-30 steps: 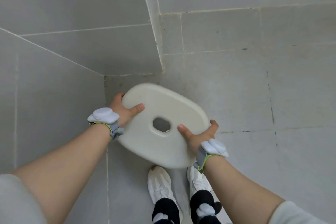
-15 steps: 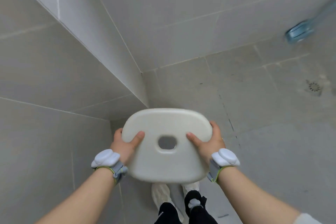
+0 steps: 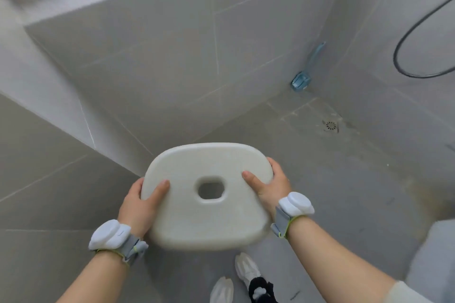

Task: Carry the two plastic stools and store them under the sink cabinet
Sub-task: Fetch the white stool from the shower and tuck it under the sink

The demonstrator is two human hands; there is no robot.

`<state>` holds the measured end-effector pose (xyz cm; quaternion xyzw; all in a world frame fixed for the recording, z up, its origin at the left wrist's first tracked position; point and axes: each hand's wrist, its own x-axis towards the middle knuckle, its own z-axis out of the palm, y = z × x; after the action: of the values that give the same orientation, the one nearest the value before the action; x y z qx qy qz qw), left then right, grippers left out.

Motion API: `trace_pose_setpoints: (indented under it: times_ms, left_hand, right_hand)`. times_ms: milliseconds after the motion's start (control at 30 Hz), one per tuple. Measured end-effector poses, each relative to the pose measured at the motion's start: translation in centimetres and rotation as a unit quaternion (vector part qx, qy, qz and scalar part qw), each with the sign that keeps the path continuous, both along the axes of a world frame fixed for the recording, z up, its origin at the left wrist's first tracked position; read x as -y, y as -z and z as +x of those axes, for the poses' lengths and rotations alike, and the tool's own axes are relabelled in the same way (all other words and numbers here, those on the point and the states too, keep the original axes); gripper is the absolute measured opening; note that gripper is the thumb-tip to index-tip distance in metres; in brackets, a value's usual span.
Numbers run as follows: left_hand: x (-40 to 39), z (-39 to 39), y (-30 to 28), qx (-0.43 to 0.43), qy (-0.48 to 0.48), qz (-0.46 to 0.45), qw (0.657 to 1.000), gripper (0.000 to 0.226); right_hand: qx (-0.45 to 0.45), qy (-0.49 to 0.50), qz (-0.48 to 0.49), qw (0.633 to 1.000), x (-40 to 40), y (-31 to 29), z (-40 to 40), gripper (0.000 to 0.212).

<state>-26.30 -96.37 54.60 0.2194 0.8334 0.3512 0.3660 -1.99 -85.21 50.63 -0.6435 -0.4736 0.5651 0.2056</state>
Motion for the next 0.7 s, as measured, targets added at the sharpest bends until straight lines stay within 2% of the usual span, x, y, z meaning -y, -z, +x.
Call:
trace_pose_setpoints:
  times_ms: [100, 233, 333, 367, 567, 600, 700]
  left_hand:
    - [-0.6, 1.1, -2.4, 0.011, 0.040, 0.023, 0.999, 0.043]
    - [-1.6, 2.5, -3.9, 0.008, 0.111, 0.041, 0.993, 0.066]
    - [-2.7, 3.9, -5.0, -0.008, 0.151, 0.043, 0.988, 0.057]
    - [-3.3, 6.3, -5.8, -0.021, 0.206, 0.047, 0.977, 0.053]
    - [-5.5, 13.5, -7.9, -0.047, 0.334, 0.035, 0.941, 0.053]
    - [-5.9, 16.5, -7.9, -0.044, 0.378, 0.034, 0.924, 0.055]
    - [-6.1, 20.3, -8.2, -0.050, 0.436, 0.022, 0.898, 0.069]
  right_hand:
    - [-0.020, 0.057, 0.011, 0.998, 1.5, -2.2, 1.9, 0.095]
    - [-0.030, 0.126, 0.016, 0.991, 3.5, -3.1, 4.3, 0.101]
    - [-0.037, 0.162, 0.040, 0.985, 4.5, -3.8, 6.3, 0.097]
    - [-0.037, 0.215, 0.046, 0.975, 6.7, -4.7, 8.9, 0.095]
    - [-0.028, 0.316, 0.058, 0.947, 10.9, -5.4, 15.4, 0.094]
    - [-0.027, 0.356, 0.064, 0.932, 12.8, -5.5, 18.1, 0.092]
    - [-0.011, 0.394, 0.061, 0.917, 15.3, -5.8, 21.4, 0.082]
